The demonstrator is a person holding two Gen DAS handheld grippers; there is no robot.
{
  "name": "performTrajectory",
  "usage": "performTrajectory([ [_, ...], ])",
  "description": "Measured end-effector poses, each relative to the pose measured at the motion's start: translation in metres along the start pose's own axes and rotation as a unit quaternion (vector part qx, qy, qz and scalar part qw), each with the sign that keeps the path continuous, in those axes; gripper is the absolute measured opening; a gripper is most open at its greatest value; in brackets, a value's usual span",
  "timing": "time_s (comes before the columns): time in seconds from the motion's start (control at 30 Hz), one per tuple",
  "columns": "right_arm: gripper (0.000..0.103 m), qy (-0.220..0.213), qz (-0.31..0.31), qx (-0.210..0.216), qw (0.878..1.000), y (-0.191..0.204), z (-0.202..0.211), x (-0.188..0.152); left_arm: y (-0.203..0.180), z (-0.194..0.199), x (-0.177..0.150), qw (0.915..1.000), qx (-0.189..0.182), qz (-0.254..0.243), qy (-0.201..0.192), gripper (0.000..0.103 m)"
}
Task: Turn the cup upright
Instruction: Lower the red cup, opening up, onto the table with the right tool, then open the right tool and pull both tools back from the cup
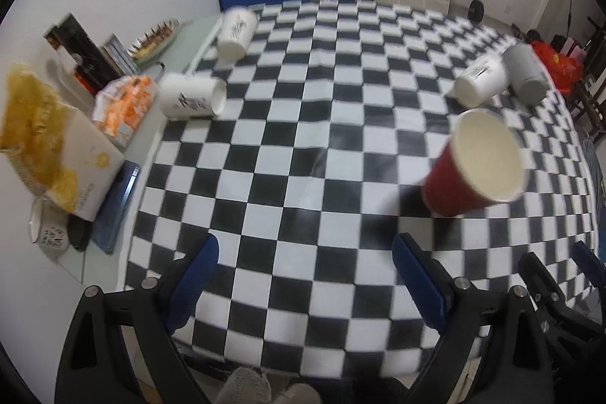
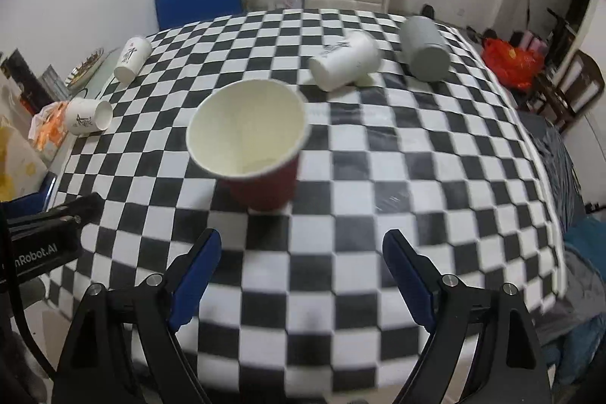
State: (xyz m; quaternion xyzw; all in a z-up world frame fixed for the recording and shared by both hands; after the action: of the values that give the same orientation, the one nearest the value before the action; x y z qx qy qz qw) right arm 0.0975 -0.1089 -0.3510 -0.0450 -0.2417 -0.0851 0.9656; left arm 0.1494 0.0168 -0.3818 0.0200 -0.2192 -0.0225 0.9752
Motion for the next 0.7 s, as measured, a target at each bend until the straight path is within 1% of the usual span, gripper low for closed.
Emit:
performTrajectory([
  [0.07,0.089,-0.001,-0.005,-0.003,1.000,-0.012,0.026,0.002,-0.005,0.027,0.002,0.9998,0.000,0.001,-0.019,0.094],
  [0.1,0.089,-0.001,-0.004,-0.013,1.000,-0.020,0.043,0.006,-0.008,0.041,0.004,0.9996,-0.001,0.001,-0.029,0.094],
  [0.17,0.089,-0.004,-0.010,-0.006,1.000,-0.027,0.067,0.011,-0.012,0.074,0.008,0.9986,-0.003,0.000,-0.054,0.094],
  [0.2,0.089,-0.007,-0.007,-0.014,1.000,-0.032,0.086,0.014,-0.014,0.085,0.009,0.9981,-0.004,0.000,-0.061,0.094],
  [0.27,0.089,-0.017,-0.003,-0.012,1.000,-0.037,0.112,0.021,-0.018,0.118,0.012,0.9965,-0.008,0.003,-0.084,0.094],
  [0.33,0.089,-0.033,0.005,-0.018,0.999,-0.042,0.147,0.028,-0.020,0.142,0.013,0.9948,-0.006,0.004,-0.102,0.094],
  [0.43,0.089,-0.051,0.008,-0.020,0.998,-0.048,0.184,0.034,-0.023,0.180,0.014,0.9924,-0.014,0.007,-0.122,0.094],
  [0.7,0.089,-0.088,0.007,-0.015,0.996,-0.062,0.262,0.042,-0.031,0.244,0.006,0.9876,-0.021,0.008,-0.155,0.094],
])
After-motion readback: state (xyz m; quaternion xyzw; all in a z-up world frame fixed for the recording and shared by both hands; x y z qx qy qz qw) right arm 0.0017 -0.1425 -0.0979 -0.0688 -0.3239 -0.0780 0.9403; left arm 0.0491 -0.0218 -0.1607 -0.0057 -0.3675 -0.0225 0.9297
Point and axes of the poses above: each gripper's, at about its wrist camera, not at the fingertips, and z roughly against the way its jaws point, y to its left, x to its top, the point moved 10 cm from there along -z, roughly the way its jaws point, and after that the axes turned 3 degrees about -x, right-handed, at the moved point
